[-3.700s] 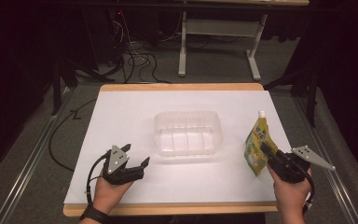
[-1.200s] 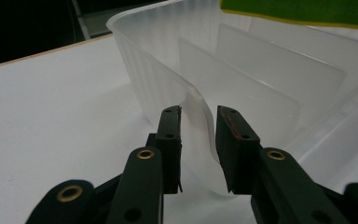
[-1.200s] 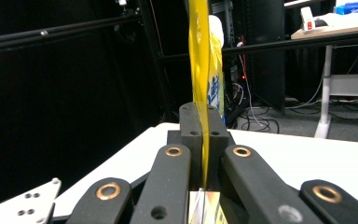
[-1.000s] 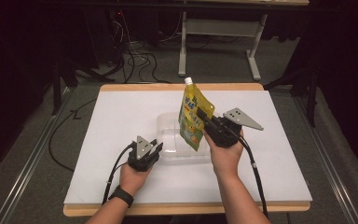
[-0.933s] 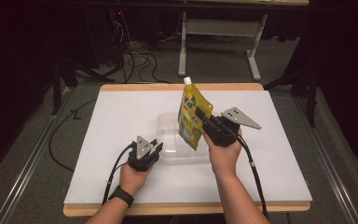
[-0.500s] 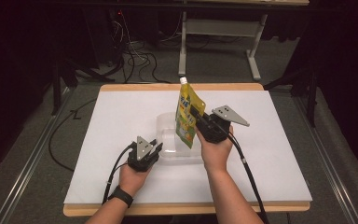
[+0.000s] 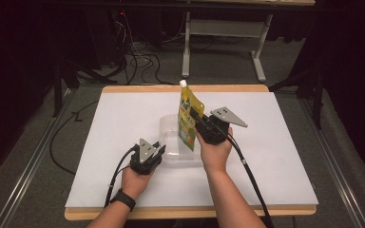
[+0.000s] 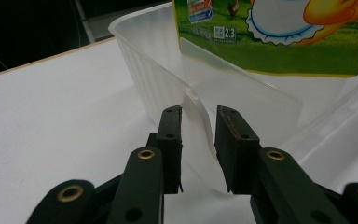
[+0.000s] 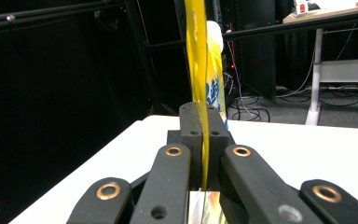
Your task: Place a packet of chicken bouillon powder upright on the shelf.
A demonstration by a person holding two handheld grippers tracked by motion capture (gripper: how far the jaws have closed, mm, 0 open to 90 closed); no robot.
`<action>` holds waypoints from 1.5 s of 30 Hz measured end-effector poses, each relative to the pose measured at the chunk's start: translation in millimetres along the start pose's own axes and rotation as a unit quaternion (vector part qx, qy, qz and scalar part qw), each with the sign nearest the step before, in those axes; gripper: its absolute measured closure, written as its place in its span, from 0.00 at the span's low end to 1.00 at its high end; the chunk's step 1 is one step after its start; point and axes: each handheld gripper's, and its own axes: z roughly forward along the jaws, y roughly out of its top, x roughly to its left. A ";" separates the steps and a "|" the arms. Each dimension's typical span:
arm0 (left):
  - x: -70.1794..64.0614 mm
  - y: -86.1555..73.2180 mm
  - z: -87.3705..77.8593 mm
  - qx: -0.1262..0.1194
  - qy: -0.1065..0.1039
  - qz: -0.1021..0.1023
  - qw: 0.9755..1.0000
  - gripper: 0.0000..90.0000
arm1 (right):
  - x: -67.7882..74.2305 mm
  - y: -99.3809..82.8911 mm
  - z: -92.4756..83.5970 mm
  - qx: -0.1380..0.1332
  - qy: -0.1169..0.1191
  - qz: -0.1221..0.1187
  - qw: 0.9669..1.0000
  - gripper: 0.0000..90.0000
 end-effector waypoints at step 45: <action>1.7 -0.3 1.1 -0.001 -0.001 0.002 1.000 0.80 | 2.7 -50.9 -11.2 0.033 0.010 -0.021 0.999 1.00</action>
